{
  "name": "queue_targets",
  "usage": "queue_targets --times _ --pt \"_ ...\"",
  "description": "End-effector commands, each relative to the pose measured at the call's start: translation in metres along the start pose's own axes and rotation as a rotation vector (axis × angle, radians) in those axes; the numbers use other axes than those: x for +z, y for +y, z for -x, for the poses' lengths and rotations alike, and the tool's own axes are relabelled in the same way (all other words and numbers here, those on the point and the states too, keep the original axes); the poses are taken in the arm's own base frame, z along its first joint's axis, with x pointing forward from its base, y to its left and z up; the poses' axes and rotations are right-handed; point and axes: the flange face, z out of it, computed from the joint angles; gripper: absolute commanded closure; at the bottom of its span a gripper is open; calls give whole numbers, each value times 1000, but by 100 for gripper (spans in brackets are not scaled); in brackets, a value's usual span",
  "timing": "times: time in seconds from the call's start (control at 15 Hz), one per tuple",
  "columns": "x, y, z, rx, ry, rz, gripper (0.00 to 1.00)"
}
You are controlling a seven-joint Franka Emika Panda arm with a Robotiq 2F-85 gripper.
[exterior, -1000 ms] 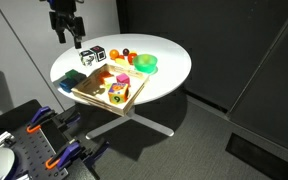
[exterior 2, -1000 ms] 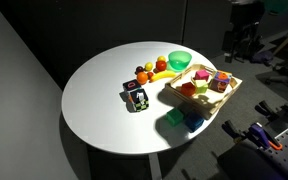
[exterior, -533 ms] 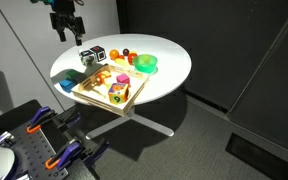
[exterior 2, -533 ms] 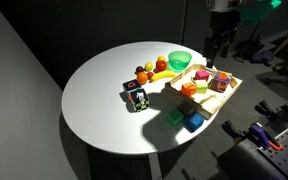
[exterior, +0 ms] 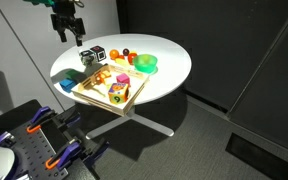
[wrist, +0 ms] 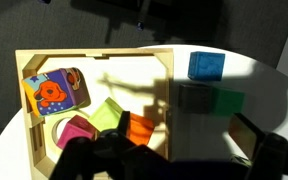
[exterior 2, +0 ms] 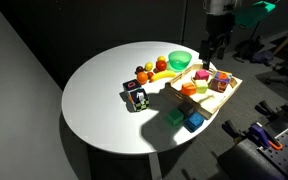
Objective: Pick up the lime green block and put it in the tray
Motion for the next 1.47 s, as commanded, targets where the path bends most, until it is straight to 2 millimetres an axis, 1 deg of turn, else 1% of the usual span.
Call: queue_targets --times 0.0,0.27,0.33,0.53,0.87,1.13,1.4 --pt "0 0 0 0 0 0 0" --pt "-1 0 0 0 0 0 0" --pt "2 -4 -1 -9 0 6 0" --pt "10 -20 -2 -42 -9 12 0" --pt "27 -54 -3 -114 -16 24 0" --pt "48 -80 0 -157 -15 42 0" --pt "69 -99 2 -173 -12 48 0"
